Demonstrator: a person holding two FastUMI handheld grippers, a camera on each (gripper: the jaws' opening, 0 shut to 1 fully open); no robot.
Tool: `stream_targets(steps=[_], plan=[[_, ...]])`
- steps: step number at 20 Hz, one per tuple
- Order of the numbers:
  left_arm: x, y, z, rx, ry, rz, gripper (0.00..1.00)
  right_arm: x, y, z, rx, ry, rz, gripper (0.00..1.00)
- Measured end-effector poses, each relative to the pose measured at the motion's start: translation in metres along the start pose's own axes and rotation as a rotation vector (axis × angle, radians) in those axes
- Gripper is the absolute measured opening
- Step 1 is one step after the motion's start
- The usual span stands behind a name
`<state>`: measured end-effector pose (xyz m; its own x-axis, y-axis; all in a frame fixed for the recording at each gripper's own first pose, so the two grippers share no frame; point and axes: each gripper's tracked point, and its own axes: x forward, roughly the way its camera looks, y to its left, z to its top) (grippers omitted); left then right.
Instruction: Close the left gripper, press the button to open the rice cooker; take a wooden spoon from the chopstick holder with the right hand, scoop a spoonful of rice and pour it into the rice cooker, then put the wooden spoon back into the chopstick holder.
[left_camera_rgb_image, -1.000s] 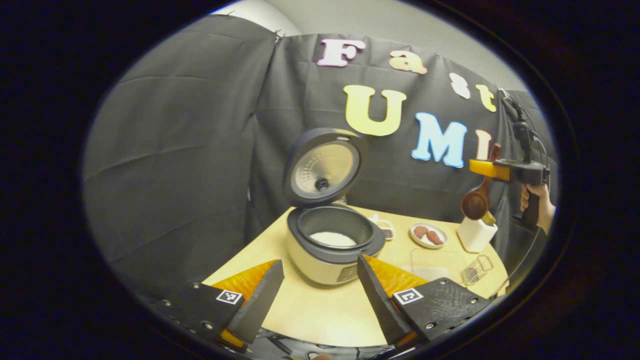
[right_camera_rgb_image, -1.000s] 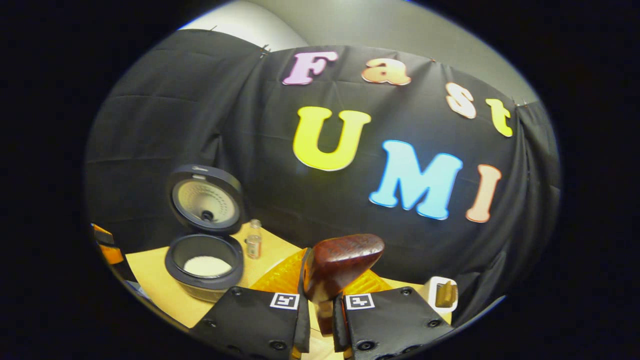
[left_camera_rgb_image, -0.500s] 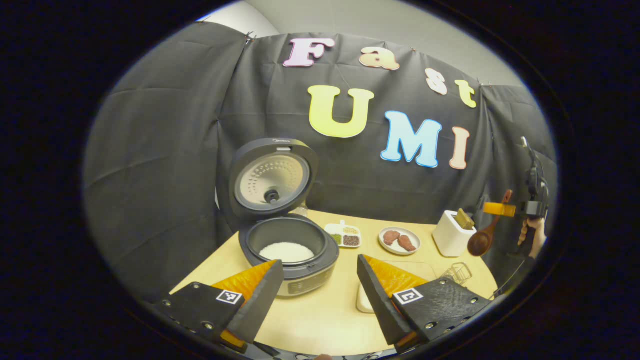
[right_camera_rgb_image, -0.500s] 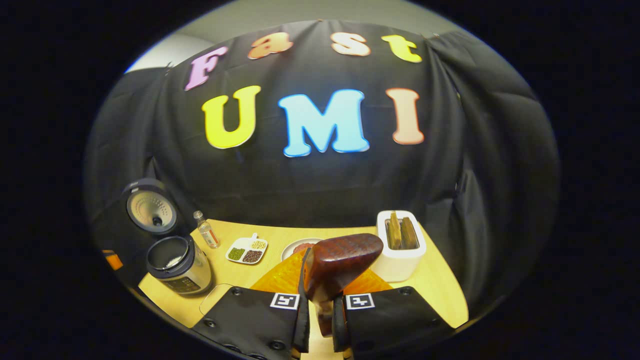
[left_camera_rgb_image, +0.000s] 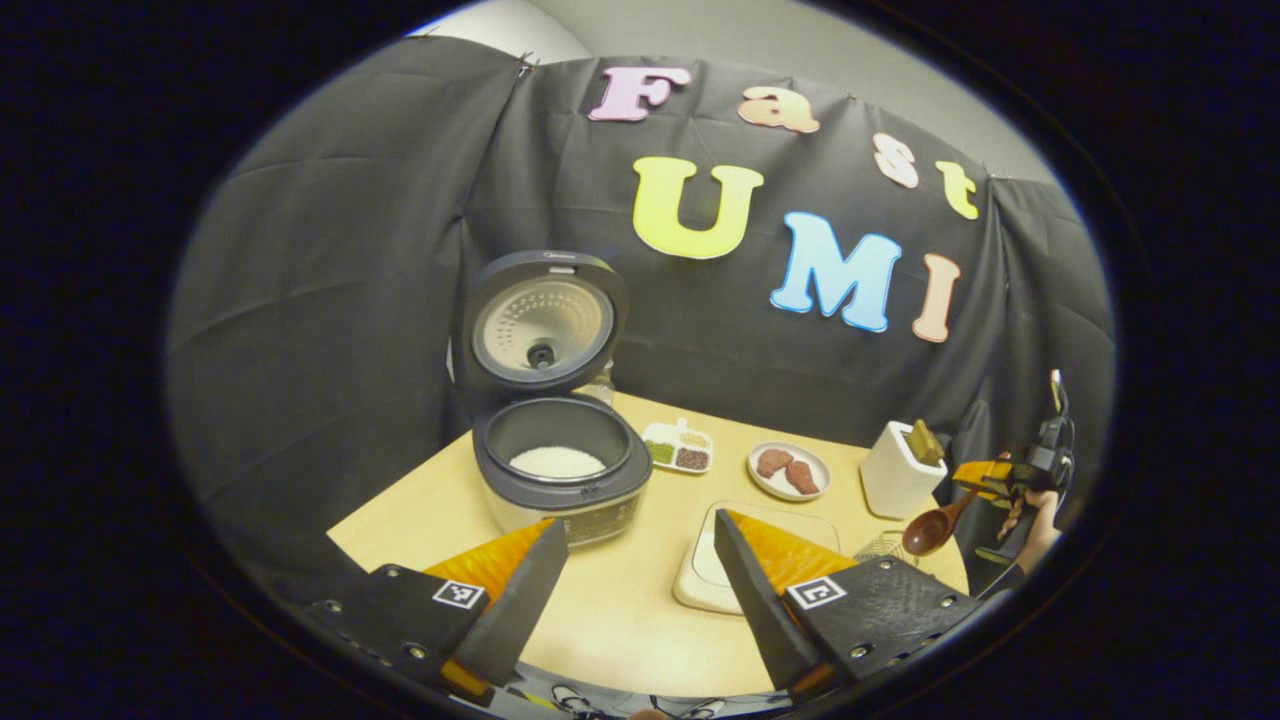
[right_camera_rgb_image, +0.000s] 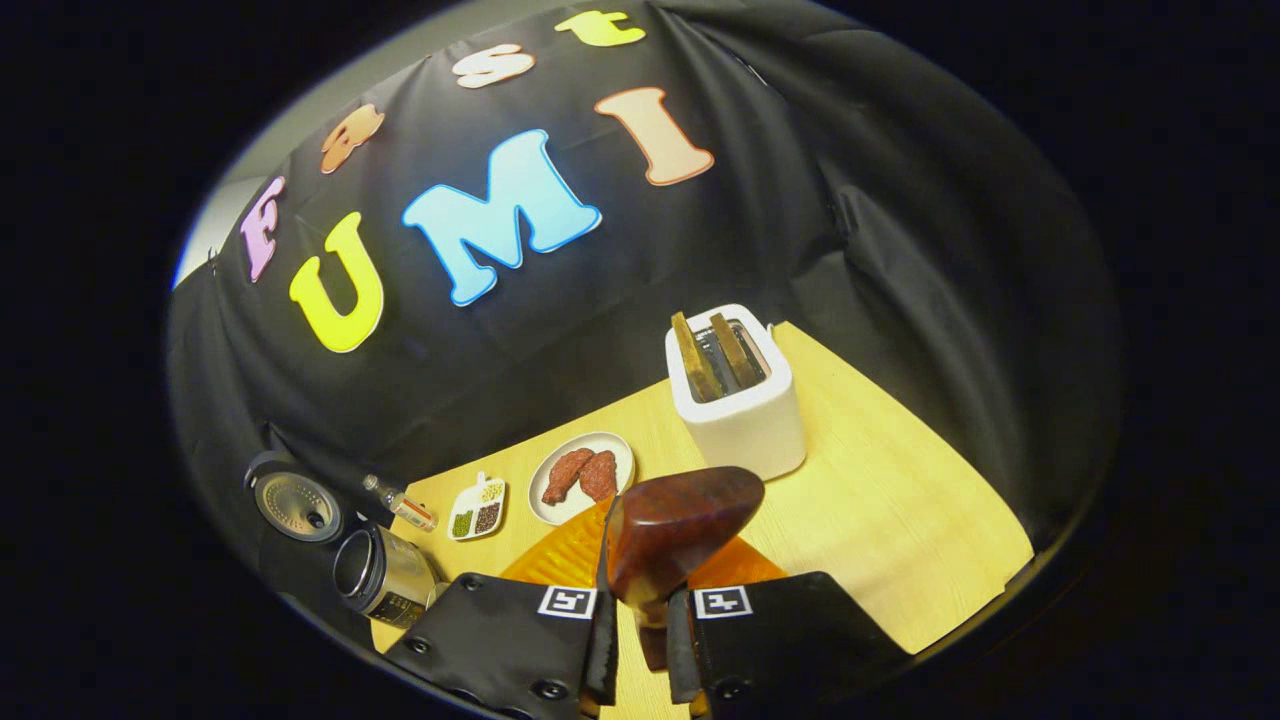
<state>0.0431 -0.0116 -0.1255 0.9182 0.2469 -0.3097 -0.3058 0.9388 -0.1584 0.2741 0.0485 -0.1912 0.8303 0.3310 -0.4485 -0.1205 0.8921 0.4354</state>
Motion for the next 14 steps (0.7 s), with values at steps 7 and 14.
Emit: stream_targets(steps=[7, 14], plan=[[-0.043, -0.007, -0.046, -0.169, 0.02, 0.142, 0.93, 0.041, -0.019, -0.024, 0.044, 0.093, 0.009, 0.24], [-0.054, -0.006, -0.043, -0.16, -0.018, 0.196, 0.94, 0.04, -0.014, -0.046, 0.062, 0.165, 0.062, 0.3]])
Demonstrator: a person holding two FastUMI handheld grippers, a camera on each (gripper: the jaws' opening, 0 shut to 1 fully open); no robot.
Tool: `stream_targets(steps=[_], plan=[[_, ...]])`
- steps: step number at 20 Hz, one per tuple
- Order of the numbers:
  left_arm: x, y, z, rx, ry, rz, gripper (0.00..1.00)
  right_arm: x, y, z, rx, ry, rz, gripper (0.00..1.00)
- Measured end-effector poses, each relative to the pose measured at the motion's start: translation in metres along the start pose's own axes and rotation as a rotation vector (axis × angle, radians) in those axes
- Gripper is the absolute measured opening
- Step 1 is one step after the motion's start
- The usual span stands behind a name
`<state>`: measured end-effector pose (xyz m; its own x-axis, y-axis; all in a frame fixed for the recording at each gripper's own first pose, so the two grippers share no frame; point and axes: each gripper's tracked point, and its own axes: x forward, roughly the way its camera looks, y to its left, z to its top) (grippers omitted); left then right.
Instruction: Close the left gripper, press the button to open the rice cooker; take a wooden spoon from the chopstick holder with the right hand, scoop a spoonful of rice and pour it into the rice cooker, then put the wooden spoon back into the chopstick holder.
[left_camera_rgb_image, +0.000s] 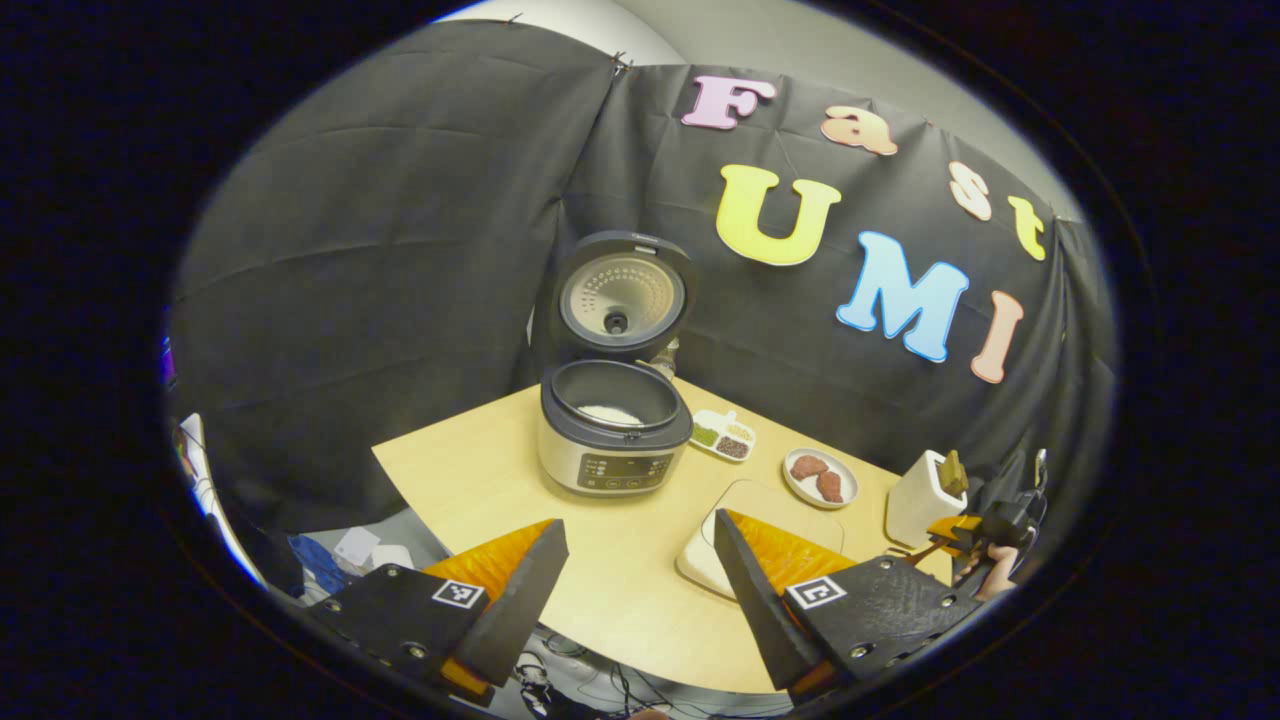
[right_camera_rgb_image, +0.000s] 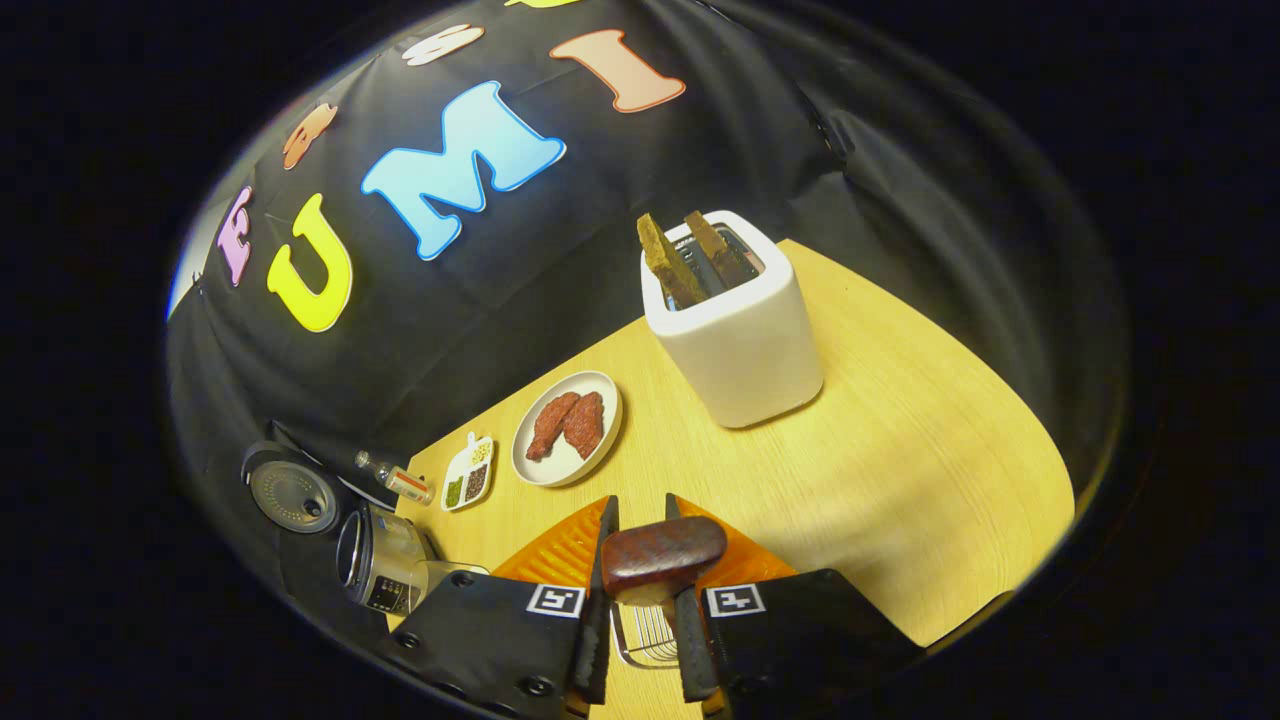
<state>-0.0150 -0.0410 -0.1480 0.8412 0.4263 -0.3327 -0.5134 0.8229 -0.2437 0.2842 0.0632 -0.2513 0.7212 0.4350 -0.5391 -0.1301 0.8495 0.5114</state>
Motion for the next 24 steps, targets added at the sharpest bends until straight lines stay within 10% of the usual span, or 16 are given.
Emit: stream_targets(steps=[2, 5, 13, 24], plan=[[0.008, 0.001, 0.012, 0.006, -0.017, -0.001, 0.94, -0.006, 0.006, 0.003, -0.004, -0.017, 0.02, 0.36], [0.026, 0.004, 0.04, 0.037, -0.055, -0.004, 0.91, -0.019, -0.007, 0.001, -0.035, -0.041, -0.037, 0.98], [0.094, 0.02, 0.174, 0.142, -0.188, -0.039, 0.94, -0.095, -0.041, -0.005, -0.214, -0.204, -0.255, 0.98], [0.215, 0.018, 0.324, 0.192, -0.237, -0.216, 0.93, -0.173, 0.052, 0.001, -0.365, -0.429, -0.31, 0.98]])
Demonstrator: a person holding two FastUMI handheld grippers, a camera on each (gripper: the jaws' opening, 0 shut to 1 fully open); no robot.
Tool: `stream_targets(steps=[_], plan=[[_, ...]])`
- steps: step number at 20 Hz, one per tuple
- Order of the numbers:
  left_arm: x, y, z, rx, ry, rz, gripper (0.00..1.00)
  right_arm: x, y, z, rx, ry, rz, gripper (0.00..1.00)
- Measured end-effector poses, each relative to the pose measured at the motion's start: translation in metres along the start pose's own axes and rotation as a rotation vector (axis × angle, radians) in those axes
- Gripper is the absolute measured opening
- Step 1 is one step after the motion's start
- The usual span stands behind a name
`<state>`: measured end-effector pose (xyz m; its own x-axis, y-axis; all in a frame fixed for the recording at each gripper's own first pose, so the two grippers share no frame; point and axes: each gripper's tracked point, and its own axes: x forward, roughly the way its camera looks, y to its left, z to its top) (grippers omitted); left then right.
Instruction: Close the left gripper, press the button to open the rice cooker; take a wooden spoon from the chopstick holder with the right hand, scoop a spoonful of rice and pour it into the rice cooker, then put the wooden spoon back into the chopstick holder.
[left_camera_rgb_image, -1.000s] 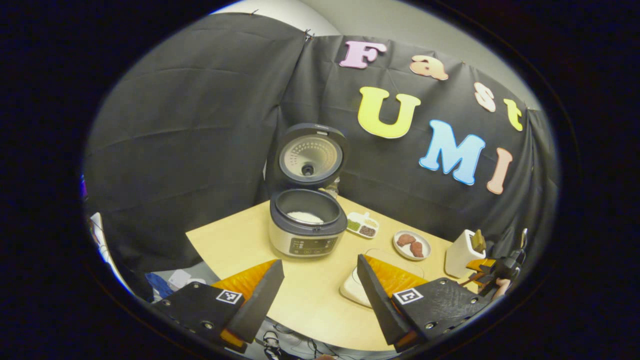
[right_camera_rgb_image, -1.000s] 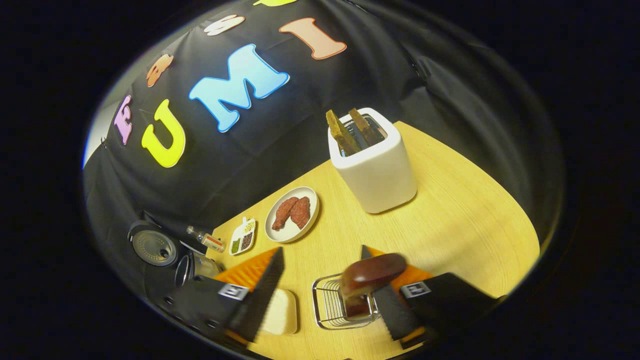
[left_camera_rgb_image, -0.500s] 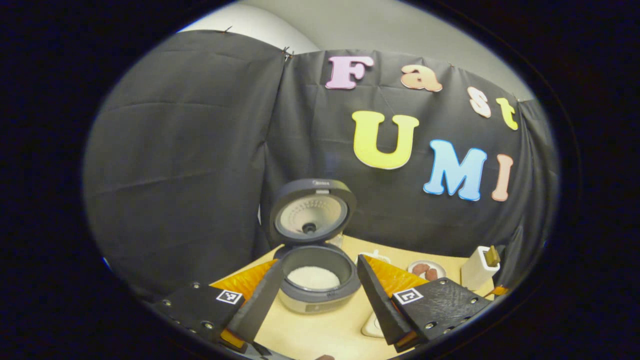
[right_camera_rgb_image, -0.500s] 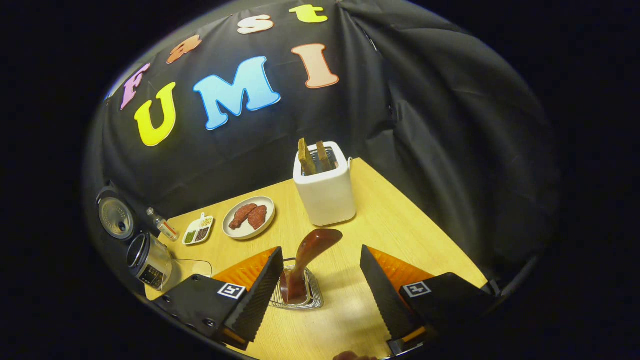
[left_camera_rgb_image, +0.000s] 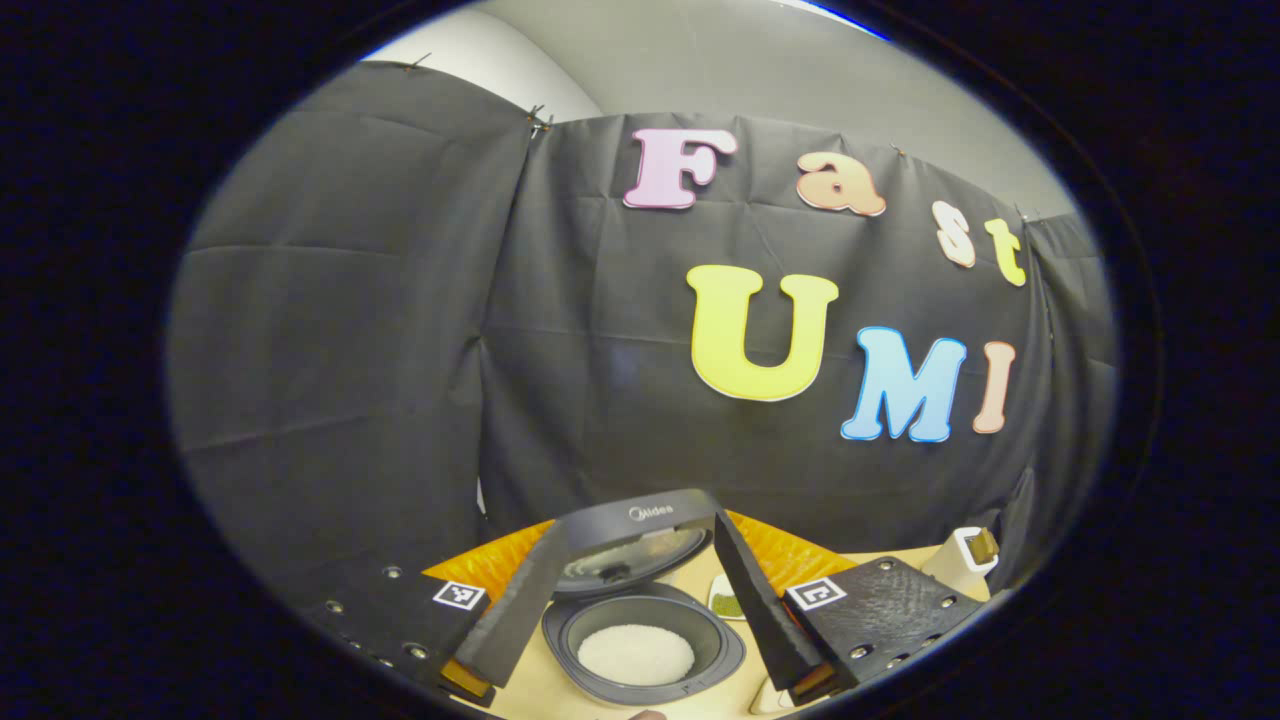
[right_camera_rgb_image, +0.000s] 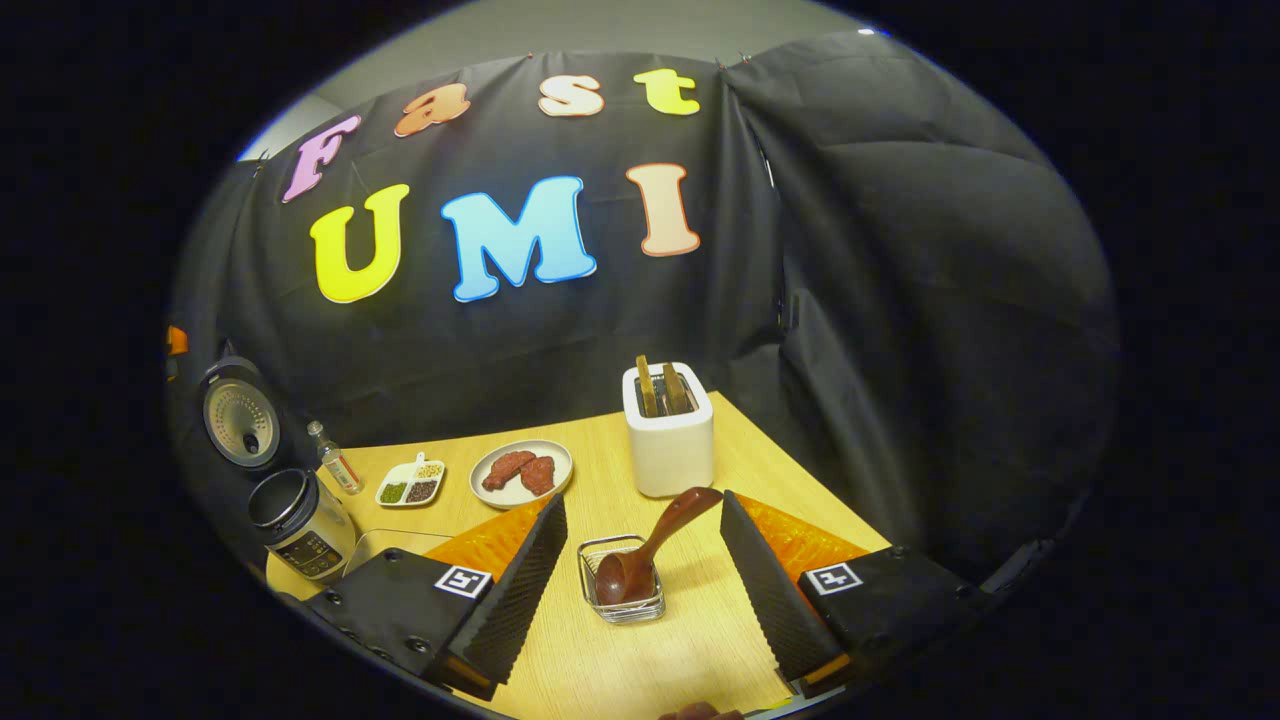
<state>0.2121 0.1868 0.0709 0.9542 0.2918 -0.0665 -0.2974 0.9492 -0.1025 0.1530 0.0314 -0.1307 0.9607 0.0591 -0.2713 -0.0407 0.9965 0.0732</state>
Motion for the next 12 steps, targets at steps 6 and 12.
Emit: stream_targets(steps=[6, 12], plan=[[0.096, 0.014, 0.0, -0.055, 0.084, -0.065, 0.93, -0.04, 0.014, 0.024, -0.018, -0.076, -0.055, 0.98], [0.153, 0.036, -0.054, -0.234, 0.269, -0.049, 0.94, -0.051, 0.012, 0.03, -0.047, -0.109, -0.077, 0.98]])
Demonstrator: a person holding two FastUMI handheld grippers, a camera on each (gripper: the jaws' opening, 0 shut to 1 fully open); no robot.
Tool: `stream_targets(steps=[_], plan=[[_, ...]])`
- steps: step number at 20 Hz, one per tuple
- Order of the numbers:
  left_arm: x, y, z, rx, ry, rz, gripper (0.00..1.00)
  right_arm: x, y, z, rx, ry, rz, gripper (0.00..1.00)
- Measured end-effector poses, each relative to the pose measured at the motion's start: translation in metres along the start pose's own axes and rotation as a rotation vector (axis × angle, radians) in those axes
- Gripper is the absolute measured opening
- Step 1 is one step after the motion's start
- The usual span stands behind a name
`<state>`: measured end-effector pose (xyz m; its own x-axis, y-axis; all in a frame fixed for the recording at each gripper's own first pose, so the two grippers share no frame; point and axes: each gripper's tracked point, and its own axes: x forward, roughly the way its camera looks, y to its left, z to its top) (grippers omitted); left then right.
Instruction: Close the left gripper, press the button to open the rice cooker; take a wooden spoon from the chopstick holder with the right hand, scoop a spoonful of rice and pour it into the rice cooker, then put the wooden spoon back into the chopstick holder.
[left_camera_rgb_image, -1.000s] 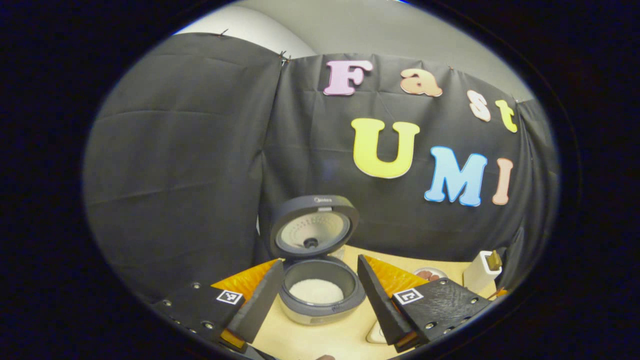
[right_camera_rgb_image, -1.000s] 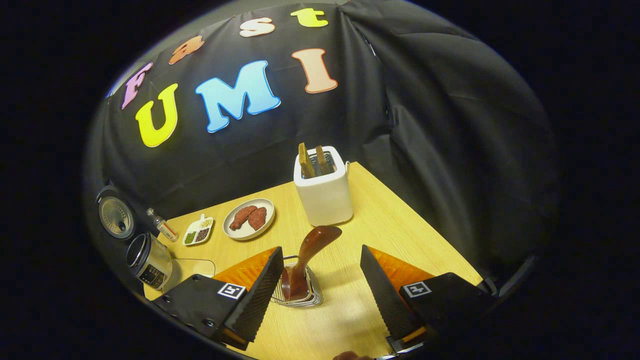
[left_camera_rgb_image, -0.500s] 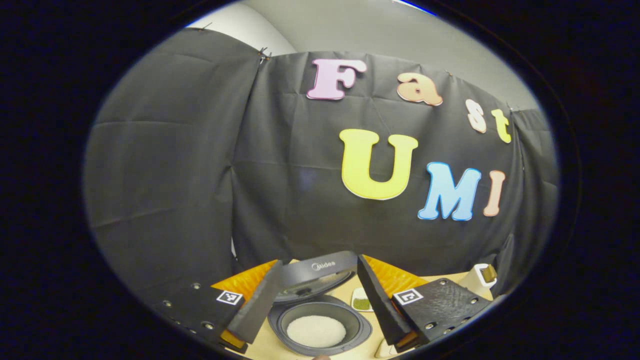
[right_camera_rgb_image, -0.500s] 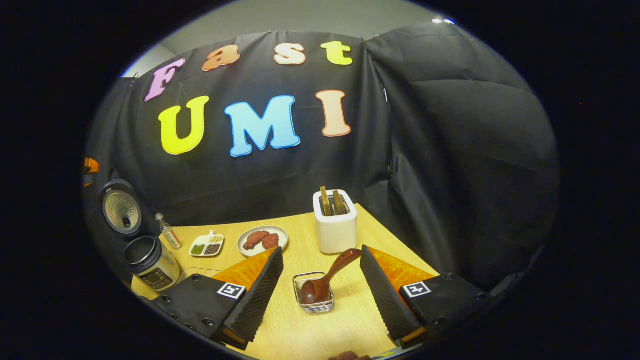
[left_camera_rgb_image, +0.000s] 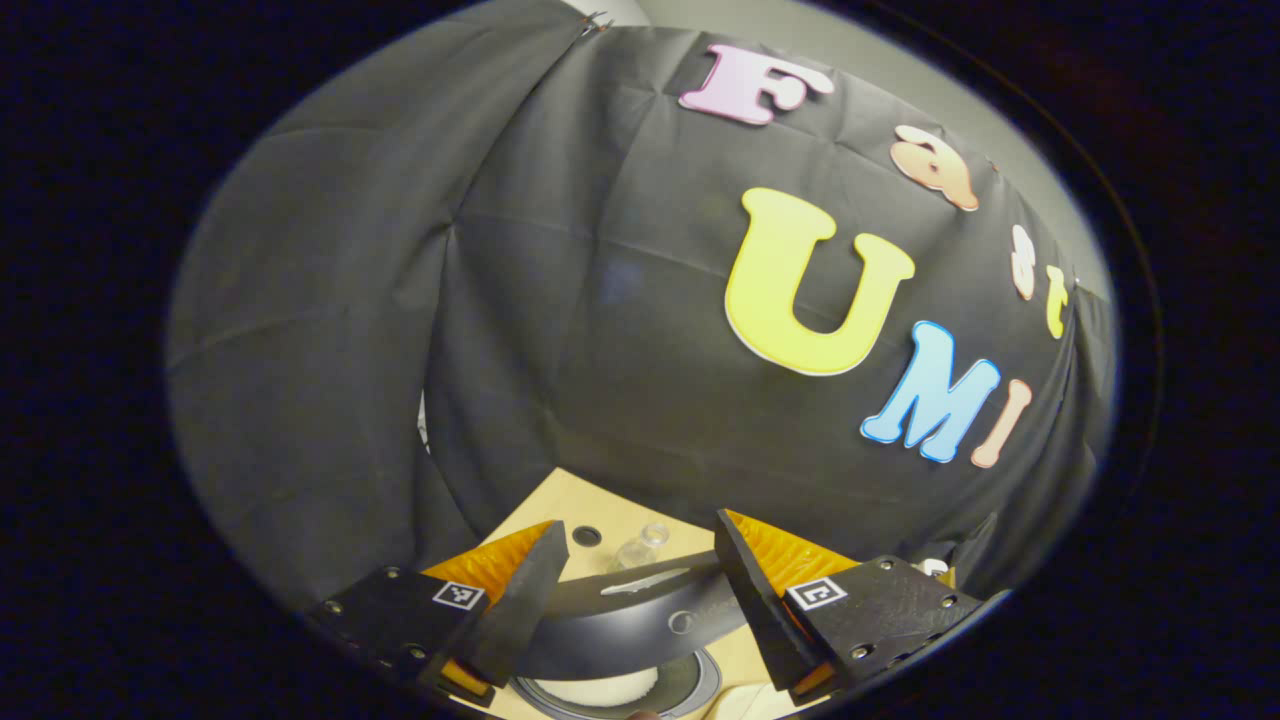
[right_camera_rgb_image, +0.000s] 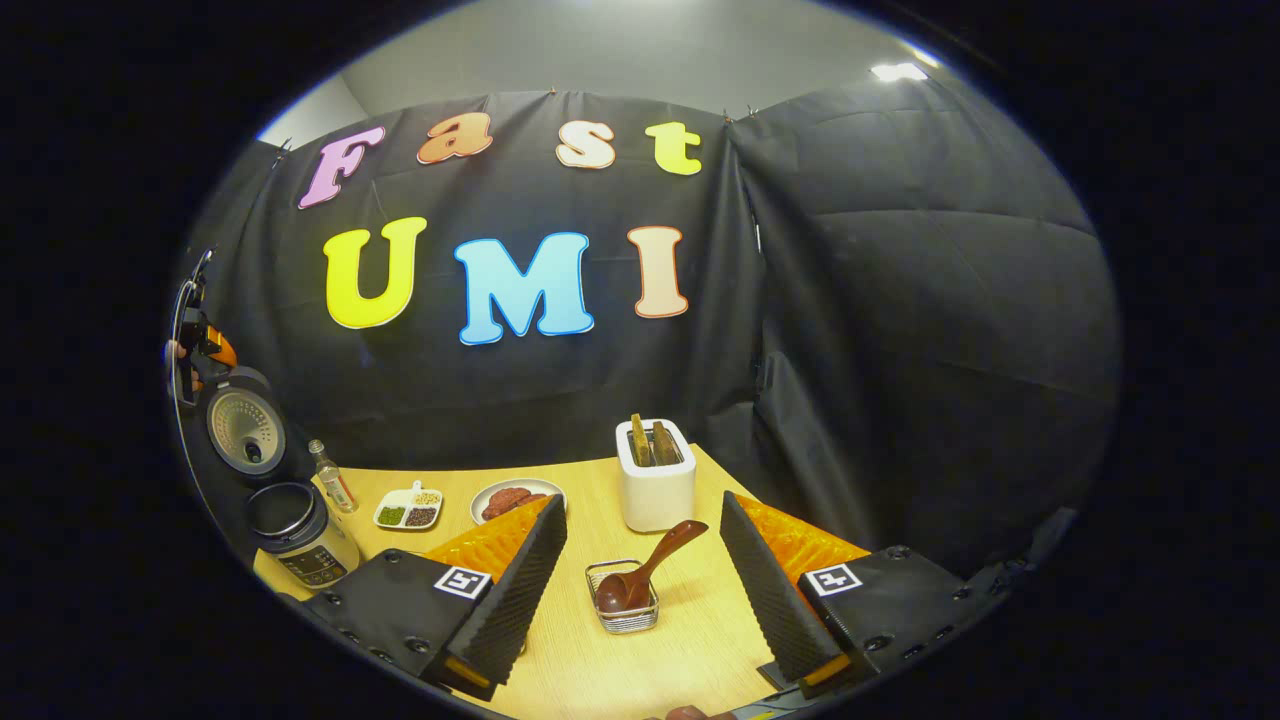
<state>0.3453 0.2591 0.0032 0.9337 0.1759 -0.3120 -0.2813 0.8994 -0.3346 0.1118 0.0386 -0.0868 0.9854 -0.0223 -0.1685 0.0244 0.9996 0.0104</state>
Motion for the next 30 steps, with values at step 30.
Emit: stream_targets(steps=[30], plan=[[-0.035, -0.034, -0.253, 0.139, 0.496, 0.073, 0.96, 0.045, -0.018, -0.038, 0.009, 0.13, 0.093, 0.98]])
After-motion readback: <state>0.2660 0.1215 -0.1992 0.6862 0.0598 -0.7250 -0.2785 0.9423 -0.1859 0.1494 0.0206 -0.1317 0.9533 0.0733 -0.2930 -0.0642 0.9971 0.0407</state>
